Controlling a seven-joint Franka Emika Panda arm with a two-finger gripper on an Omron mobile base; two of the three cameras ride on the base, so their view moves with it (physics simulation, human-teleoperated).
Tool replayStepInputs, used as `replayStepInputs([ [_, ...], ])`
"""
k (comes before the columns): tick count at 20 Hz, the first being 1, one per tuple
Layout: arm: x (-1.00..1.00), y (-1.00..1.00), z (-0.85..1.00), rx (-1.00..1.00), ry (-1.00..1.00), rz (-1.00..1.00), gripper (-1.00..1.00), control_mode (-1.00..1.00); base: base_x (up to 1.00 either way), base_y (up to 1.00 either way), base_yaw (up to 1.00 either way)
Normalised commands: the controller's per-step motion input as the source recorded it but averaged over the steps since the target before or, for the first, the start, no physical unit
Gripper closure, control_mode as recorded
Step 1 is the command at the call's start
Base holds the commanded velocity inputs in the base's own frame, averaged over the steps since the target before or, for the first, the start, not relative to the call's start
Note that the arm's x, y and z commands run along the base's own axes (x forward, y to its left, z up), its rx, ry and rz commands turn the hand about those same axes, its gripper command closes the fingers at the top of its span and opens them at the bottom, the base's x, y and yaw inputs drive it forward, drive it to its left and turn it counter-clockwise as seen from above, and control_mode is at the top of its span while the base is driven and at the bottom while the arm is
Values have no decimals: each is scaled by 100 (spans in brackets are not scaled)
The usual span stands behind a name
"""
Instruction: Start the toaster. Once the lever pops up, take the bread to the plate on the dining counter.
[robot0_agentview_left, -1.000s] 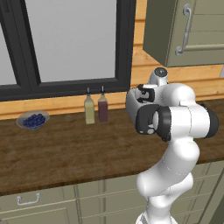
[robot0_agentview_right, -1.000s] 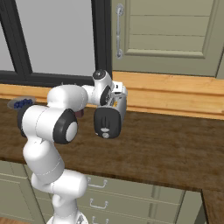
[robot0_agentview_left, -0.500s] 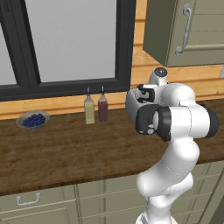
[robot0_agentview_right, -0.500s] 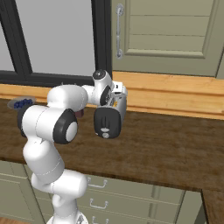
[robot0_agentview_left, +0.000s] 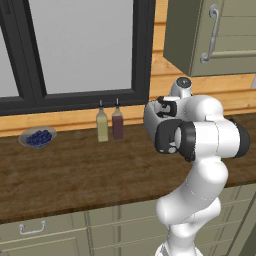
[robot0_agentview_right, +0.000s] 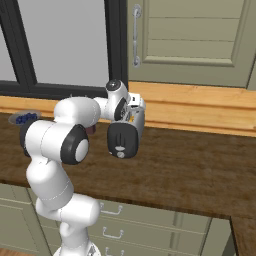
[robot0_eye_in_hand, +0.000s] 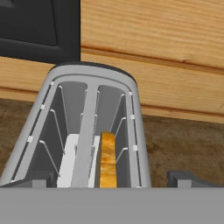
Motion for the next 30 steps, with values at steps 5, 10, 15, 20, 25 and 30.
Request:
replayStepInputs([
  [5,0,0,0,0,0,0,-100,-100,0,0,0],
  [10,0,0,0,0,0,0,-100,-100,0,0,0],
  [15,0,0,0,0,0,0,-100,-100,0,0,0],
  [20,0,0,0,0,0,0,-100,-100,0,0,0],
  [25,0,0,0,0,0,0,-100,-100,0,0,0],
  [30,0,0,0,0,0,0,-100,-100,0,0,0],
])
